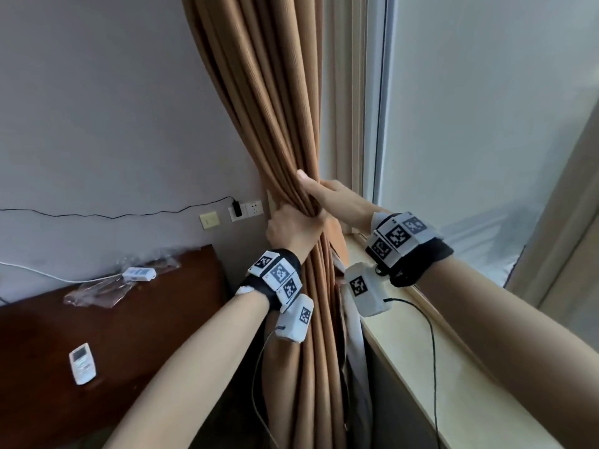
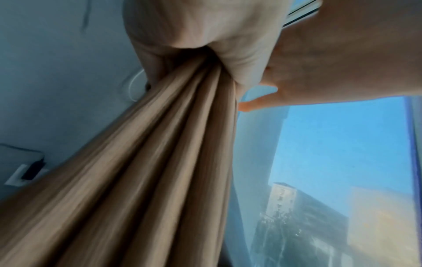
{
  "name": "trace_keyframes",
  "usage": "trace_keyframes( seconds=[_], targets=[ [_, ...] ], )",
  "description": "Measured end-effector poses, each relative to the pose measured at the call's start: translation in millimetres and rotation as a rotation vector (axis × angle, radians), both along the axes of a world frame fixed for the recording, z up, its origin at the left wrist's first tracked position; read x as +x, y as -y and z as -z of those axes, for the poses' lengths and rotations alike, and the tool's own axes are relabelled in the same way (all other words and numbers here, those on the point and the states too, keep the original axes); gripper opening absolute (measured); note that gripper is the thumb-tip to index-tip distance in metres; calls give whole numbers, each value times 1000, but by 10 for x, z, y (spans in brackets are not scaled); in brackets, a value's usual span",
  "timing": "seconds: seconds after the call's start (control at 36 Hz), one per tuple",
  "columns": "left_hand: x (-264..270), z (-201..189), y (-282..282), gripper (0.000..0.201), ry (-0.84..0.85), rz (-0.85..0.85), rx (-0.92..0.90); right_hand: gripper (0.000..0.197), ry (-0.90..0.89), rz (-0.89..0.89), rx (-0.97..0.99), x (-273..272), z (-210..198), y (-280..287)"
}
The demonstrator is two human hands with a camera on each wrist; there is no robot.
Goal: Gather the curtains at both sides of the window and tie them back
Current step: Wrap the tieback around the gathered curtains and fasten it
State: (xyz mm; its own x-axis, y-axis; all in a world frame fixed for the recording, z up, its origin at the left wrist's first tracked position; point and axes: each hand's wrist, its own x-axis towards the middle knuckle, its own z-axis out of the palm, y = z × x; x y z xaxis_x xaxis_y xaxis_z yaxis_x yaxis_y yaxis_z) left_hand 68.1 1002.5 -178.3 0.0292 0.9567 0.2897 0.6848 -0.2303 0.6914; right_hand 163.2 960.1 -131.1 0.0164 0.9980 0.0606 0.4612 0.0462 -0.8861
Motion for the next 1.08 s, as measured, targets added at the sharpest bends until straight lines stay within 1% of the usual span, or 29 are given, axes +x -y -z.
trace_keyframes(
  seconds=[0.03, 0.06, 0.08, 0.14, 0.17, 0.22, 0.25, 0.28, 0.31, 0.36, 0.39, 0.42, 0.44, 0.5, 0.56, 0.58, 0.64, 0.67, 0.69, 0.75, 0.86, 0.97, 1.03, 1.08],
  targets=[
    [19, 10, -15, 55, 15, -18, -5, 102, 24, 3, -9, 43, 4, 7],
    [31, 12, -31, 49, 17, -29, -6, 103, 38, 0, -18, 82, 4, 21],
    [39, 18, -60, 47, 6, -30, -7, 98, 37, -20, -19, 139, 16, 15],
    [40, 24, -111, 48, -26, -10, -8, 77, -19, -70, -28, 247, 46, 48],
    [39, 22, -134, 49, -36, 8, -16, 66, -62, -67, -26, 303, 91, 68],
    [23, 6, -189, 52, -58, 41, -28, 46, -110, 16, 20, 416, 245, 106],
    [13, 1, -219, 53, -69, 47, -30, 33, -108, 67, 49, 460, 346, 135],
    [7, -7, -235, 51, -78, 45, -28, 22, -56, 120, 53, 492, 472, 156],
    [1, -14, -252, 49, -86, 42, -26, 18, 21, 152, 29, 502, 589, 188],
    [-13, -24, -275, 47, -102, 40, -22, 22, 219, 118, -158, 440, 853, 265],
    [-17, -27, -277, 46, -110, 38, -25, 25, 289, 68, -284, 378, 989, 297],
    [-17, -27, -282, 46, -116, 34, -25, 28, 332, 33, -367, 308, 1139, 309],
    [-15, -27, -283, 45, -124, 32, -22, 33, 391, 41, -387, 242, 1282, 300],
    [-11, -18, -294, 43, -140, 37, -15, 41, 519, 133, -320, 131, 1517, 250],
    [-1, -10, -300, 42, -150, 40, -8, 42, 536, 166, -263, 55, 1642, 191],
    [0, -8, -302, 42, -155, 43, -4, 36, 528, 160, -249, 19, 1666, 166],
    [-6, -5, -310, 41, -164, 42, -1, 14, 546, 158, -229, -21, 1690, 117],
    [-12, -7, -311, 41, -170, 39, -2, 10, 569, 169, -231, -25, 1694, 106],
    [-19, -14, -313, 42, -178, 37, -2, 13, 579, 179, -241, -17, 1695, 99],
    [-38, -34, -325, 42, -190, 34, -10, 19, 535, 194, -269, 16, 1664, 89],
    [-79, -58, -351, 45, -242, 41, -26, 23, 262, 221, -269, 81, 1495, 81],
    [-94, -80, -346, 47, -319, 57, -16, 11, -85, 160, -262, 32, 1218, 148],
    [-92, -102, -339, 47, -353, 69, -12, 20, -202, 115, -235, -34, 1122, 230],
    [-96, -127, -329, 47, -361, 87, -18, 23, -247, 86, -177, -125, 1110, 264]
  ],
)
